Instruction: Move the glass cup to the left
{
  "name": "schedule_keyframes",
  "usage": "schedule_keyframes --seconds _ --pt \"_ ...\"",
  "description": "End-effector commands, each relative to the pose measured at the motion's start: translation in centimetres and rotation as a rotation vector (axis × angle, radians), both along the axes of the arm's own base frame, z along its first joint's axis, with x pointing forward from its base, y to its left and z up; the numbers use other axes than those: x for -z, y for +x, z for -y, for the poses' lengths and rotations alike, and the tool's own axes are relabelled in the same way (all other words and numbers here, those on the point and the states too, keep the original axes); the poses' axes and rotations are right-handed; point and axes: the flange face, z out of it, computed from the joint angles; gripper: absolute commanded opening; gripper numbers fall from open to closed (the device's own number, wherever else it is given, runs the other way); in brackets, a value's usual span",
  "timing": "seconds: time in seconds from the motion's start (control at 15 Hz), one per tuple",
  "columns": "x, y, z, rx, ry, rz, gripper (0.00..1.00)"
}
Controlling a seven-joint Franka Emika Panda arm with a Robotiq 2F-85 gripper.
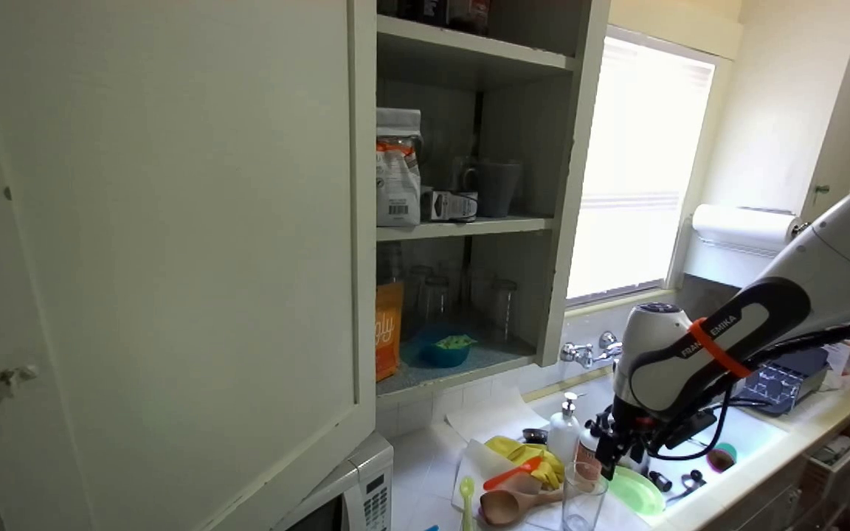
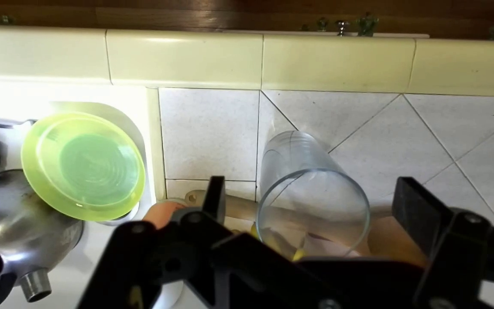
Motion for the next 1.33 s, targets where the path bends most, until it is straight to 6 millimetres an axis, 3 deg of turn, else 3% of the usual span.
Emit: schedule_keyframes --seconds 0.0,0.53,1.27 --pt "0.3 0.1 0.5 0.01 -0.019 0.005 1.0" --pt "3.5 -1.8 5.6 0.208 -0.014 0.077 1.0" --pt "5.5 -0.2 5.2 0.254 0.067 0.148 1.0"
